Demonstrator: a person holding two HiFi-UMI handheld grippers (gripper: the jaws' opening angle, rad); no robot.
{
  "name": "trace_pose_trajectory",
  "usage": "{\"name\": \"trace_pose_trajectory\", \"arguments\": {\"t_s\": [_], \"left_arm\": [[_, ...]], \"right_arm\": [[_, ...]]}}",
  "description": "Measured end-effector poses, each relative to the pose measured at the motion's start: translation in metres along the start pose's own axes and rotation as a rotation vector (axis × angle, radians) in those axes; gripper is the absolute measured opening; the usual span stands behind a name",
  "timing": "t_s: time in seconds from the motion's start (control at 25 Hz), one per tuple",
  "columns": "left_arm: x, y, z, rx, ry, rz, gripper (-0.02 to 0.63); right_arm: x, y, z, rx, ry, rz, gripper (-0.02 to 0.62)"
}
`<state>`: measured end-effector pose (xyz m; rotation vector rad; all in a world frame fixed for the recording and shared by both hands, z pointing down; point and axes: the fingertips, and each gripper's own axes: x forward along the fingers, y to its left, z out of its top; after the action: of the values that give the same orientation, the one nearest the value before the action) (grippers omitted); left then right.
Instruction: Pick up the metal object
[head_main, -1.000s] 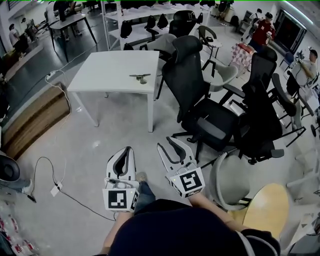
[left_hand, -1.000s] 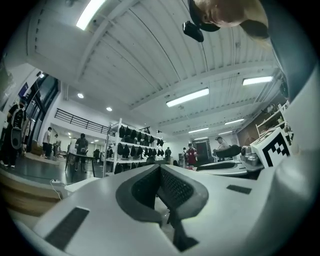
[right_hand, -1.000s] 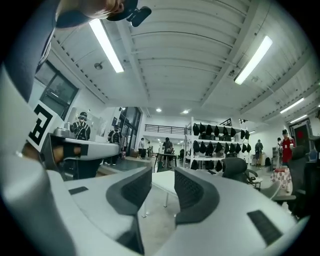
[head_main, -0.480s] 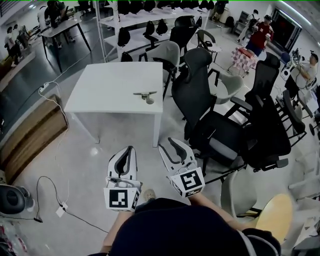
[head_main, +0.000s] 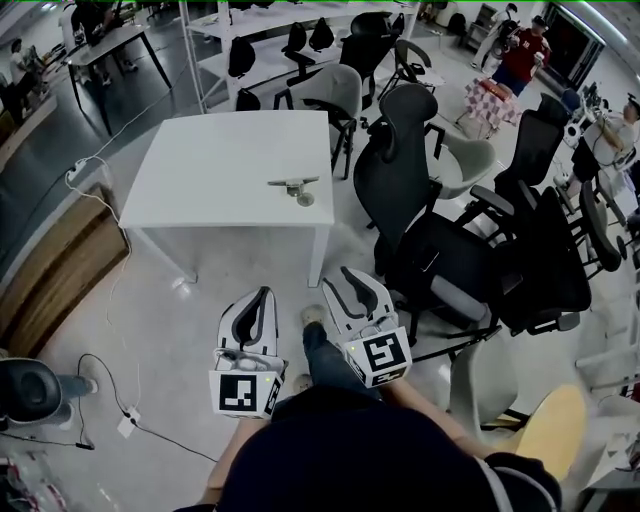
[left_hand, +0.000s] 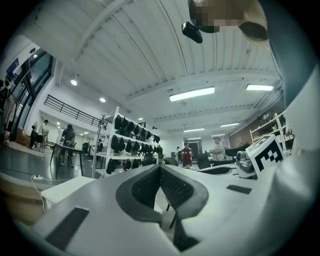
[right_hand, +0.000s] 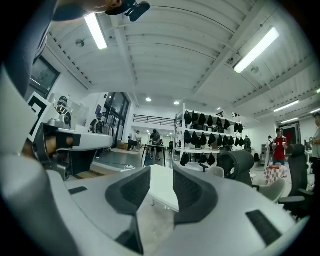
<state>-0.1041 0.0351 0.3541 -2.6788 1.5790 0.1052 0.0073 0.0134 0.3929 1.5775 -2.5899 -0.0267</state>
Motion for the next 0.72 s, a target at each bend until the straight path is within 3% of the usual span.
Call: {"name": "trace_pose_trajectory", "arguments": {"t_s": [0.28,0.72], "left_arm": [[0.055,0.043,-0.010,0.006,-0.012,0.011,0.023],[0.200,0.102,-0.018,-0.007,-0.025,-0.002,0.023]], "right_arm": [[0.074,-0.027,-0.007,-0.024,-0.003,0.007,0.146],[0.222,-0.099,-0.023,-0.088,0.070,0.065,0.147]]}}
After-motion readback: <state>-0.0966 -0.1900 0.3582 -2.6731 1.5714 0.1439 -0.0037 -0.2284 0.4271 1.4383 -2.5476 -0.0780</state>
